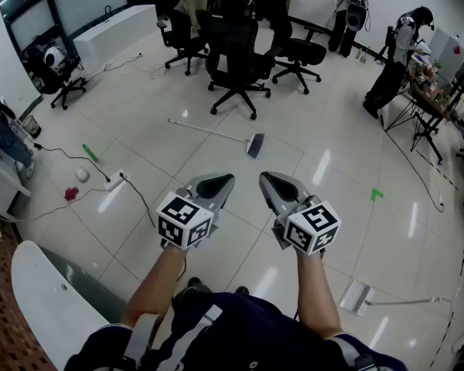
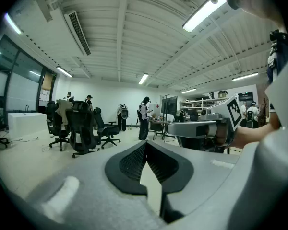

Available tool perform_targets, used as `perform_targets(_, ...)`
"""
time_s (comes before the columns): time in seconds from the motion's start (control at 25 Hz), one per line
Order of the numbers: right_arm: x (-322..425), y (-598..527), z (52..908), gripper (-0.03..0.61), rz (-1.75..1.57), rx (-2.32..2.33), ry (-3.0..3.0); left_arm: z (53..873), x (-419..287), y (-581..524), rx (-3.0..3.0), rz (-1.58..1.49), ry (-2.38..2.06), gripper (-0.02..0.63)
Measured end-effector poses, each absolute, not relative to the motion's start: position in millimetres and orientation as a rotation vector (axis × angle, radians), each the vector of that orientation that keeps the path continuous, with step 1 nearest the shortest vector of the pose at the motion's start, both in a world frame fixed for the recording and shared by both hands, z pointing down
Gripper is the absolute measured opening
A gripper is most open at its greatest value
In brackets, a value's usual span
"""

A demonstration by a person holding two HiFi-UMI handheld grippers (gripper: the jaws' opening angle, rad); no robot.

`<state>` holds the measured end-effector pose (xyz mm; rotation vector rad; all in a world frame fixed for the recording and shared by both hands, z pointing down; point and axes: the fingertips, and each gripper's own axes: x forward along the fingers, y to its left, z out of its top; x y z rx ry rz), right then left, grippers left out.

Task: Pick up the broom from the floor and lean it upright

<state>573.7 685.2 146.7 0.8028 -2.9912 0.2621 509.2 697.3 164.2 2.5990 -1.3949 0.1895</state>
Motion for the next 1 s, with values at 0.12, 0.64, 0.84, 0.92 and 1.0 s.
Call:
perform_targets(0.12, 581, 676, 149, 0.006, 0.269, 0.797, -2.997, 166, 512, 690, 2.584, 0.187, -1.418, 0.002)
perform_targets(0.64, 539, 608, 170, 0.006, 0.301, 0.778, -2.972, 190, 464, 626, 2.531, 0.169, -1.444, 0.0)
perform_targets(0.84, 488, 558, 176, 0.006, 0.291, 0.778, -2.928, 196, 411, 573, 2.532, 0.144, -1.437, 0.001)
perform_targets(0.92, 460, 537, 175, 0.006, 0.28, 0.774, -2.916, 197, 382, 551, 2.53, 0.125, -1.441, 0.0)
perform_targets(1.0, 432, 514, 176, 0.006, 0.284, 0.766, -2.907, 200, 354, 528, 2.517, 0.115, -1.448, 0.0)
